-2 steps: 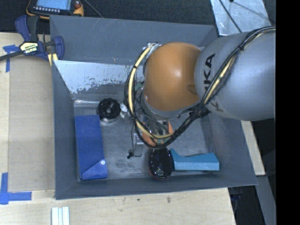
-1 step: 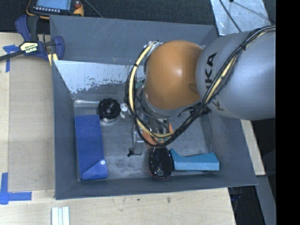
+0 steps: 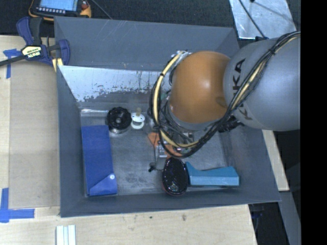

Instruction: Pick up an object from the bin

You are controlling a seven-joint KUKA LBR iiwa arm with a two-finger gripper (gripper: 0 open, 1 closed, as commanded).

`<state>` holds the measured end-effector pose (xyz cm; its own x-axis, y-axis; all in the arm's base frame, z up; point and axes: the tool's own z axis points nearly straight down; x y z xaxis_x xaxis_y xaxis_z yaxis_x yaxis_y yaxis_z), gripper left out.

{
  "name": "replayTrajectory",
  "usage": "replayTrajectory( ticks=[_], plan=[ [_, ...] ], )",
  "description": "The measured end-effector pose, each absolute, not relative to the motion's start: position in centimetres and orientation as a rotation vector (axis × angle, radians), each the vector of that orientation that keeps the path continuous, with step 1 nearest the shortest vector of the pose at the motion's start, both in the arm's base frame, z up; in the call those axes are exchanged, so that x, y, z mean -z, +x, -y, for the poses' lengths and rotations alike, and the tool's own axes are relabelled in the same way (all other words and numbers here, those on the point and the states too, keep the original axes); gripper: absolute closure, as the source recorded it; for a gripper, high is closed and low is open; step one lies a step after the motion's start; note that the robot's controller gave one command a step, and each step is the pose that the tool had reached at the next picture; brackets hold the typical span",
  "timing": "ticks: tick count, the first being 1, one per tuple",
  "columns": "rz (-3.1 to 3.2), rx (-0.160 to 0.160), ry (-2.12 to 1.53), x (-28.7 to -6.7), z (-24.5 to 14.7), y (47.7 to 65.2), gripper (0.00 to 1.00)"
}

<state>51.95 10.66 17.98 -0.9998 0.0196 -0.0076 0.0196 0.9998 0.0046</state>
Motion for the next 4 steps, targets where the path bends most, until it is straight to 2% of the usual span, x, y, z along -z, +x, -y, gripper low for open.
replayTrajectory(
  ticks=[1, 2, 3, 4],
  plan=[
    [-3.134, 0.005, 0.037, -13.4, -7.5, 52.9, 0.00],
    [-3.144, -0.001, 0.069, -10.8, -6.4, 54.9, 0.00],
    [-3.138, -0.002, 0.105, -10.8, -5.7, 55.6, 0.00],
    [-3.136, -0.003, -0.112, -7.1, -9.9, 51.1, 1.00]
  ],
)
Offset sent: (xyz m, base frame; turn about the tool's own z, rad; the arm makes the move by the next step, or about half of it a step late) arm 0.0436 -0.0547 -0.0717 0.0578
